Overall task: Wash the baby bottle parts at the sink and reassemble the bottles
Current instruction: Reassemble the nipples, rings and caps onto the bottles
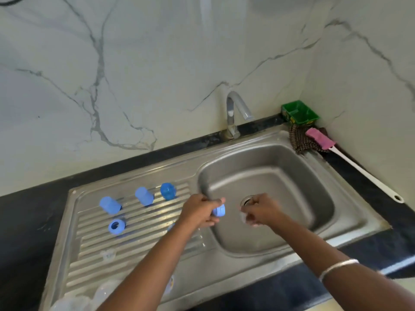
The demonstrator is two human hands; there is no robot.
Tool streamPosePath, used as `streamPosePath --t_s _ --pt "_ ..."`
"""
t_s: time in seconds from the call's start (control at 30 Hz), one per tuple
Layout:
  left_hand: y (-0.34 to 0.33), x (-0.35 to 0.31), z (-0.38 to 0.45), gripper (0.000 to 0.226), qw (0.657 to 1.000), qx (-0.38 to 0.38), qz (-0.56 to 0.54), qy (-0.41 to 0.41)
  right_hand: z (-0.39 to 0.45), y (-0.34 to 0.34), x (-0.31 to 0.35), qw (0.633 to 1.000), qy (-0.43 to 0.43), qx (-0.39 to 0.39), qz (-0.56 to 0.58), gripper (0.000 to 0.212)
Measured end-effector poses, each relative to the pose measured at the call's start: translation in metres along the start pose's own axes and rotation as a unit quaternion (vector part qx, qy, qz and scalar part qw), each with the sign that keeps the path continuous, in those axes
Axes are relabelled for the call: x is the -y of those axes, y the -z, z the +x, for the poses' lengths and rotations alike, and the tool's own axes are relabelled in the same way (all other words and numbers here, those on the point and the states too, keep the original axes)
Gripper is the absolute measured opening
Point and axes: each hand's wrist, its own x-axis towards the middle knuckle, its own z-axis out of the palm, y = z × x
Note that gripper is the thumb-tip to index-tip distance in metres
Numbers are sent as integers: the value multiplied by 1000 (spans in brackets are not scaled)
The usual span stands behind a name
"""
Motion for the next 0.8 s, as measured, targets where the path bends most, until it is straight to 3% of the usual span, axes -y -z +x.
streamPosePath --t_s 0.1,0.2,0.27,0.5,0.67,0.8 --pt "-23 3 -7 19 986 28 -154 62 -11 4 2 992 75 -52 84 21" --pt "-44 9 -13 21 974 5 -208 93 -21 13 5 982 131 -48 129 13" --pt "-55 10 -20 22 965 -10 -242 97 -24 20 2 975 161 -29 148 20" --pt "-85 4 -40 23 941 -40 -330 64 -28 32 -10 954 290 -21 78 5" --pt "-94 4 -47 26 939 -62 -337 -7 -28 35 -22 915 402 -22 -10 23" --pt "-99 8 -52 26 946 -63 -317 -35 -28 33 -27 895 439 0 -74 34"
